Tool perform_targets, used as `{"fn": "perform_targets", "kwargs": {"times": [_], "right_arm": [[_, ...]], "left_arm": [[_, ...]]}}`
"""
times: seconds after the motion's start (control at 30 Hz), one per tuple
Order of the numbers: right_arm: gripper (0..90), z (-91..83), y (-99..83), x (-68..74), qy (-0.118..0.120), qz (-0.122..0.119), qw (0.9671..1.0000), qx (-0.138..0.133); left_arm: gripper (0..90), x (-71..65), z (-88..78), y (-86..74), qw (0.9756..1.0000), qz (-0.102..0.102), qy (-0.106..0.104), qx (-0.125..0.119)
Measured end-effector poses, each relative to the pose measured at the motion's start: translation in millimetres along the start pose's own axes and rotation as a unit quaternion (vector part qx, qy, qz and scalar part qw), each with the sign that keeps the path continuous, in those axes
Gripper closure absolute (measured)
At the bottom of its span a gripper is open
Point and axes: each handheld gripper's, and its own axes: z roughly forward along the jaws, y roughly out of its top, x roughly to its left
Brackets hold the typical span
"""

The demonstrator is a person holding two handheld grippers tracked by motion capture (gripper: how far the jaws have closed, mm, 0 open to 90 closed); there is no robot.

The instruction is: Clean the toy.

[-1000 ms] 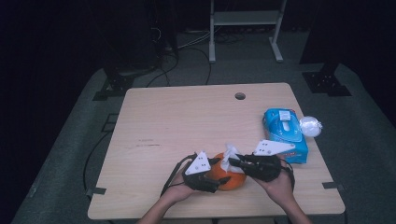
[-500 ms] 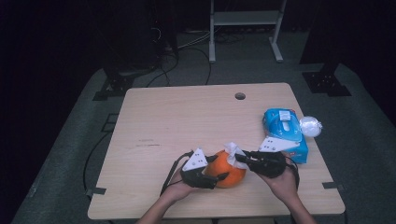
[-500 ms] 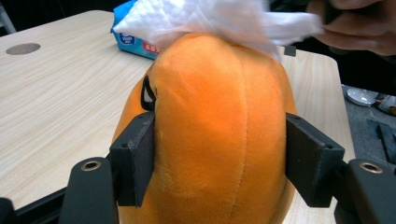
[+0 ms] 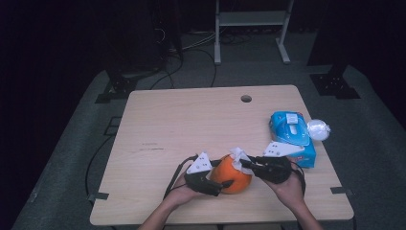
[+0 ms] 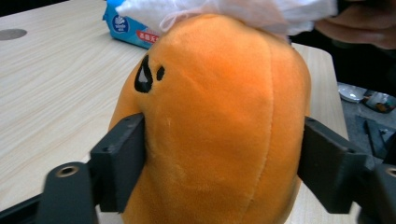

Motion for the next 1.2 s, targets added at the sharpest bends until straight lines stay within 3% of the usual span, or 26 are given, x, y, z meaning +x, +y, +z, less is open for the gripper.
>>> {"fn": "perform_targets", "kwargs": {"times": [0.07, 0.2, 0.27, 0.33, 0.5, 0.57, 0.63, 0.73, 0.8, 0.9, 1.03, 1.2], "right_arm": [[78.8, 0.3, 3.2, 8.0, 0.0, -0.014, 0.9999, -0.002], [78.5, 2.2, 7.9, 21.2, 0.024, -0.031, 0.9992, -0.006], [78.3, 5.1, 10.6, 31.9, 0.014, -0.064, 0.9978, 0.002], [78.4, 4.3, 10.0, 28.1, 0.006, -0.069, 0.9976, 0.001], [78.4, -3.0, 5.5, 12.0, -0.012, -0.047, 0.9988, 0.004], [78.4, -4.5, 4.1, 7.4, -0.008, -0.037, 0.9993, 0.004], [78.3, -3.3, 3.4, 7.9, 0.002, -0.031, 0.9995, 0.004], [78.4, -3.1, 4.8, 11.2, 0.004, -0.031, 0.9995, -0.007], [78.4, -5.8, 7.1, 9.4, 0.014, -0.016, 0.9995, -0.023], [78.3, -2.9, 6.6, 8.8, 0.011, -0.018, 0.9995, -0.024], [78.4, 4.0, 1.3, 3.8, 0.022, -0.012, 0.9997, -0.008], [78.3, -1.3, -5.9, -5.2, 0.035, 0.007, 0.9993, 0.013]], "left_arm": [[23.6, -2.5, 0.9, 0.4, 1.0, 0.003, 0.005, 0.001], [23.9, -8.2, 4.0, 2.5, 0.9998, 0.015, 0.013, 0.005], [23.0, -10.2, 4.9, 3.1, 0.9996, 0.024, 0.013, 0.005], [19.6, -8.1, 4.8, 2.6, 0.9998, 0.02, 0.008, -0.002], [12.2, -7.8, 8.4, 1.8, 0.9994, 0.032, 0.012, 0.004], [12.5, -7.7, 10.0, -0.1, 0.9995, 0.03, 0.011, 0.001], [18.4, -8.2, 9.6, -0.2, 0.9992, 0.037, 0.013, 0.005], [34.4, -9.1, 1.8, 5.2, 0.9982, 0.055, 0.025, 0.005], [37.1, -8.4, -3.7, 10.6, 0.9973, 0.063, 0.036, 0.005], [37.4, -8.1, -8.3, 13.6, 0.995, 0.078, 0.061, 0.012], [30.4, -9.6, -5.9, 11.9, 0.9964, 0.069, 0.043, 0.023], [24.9, -7.7, -6.1, 11.9, 0.9983, 0.055, 0.018, 0.01]]}}
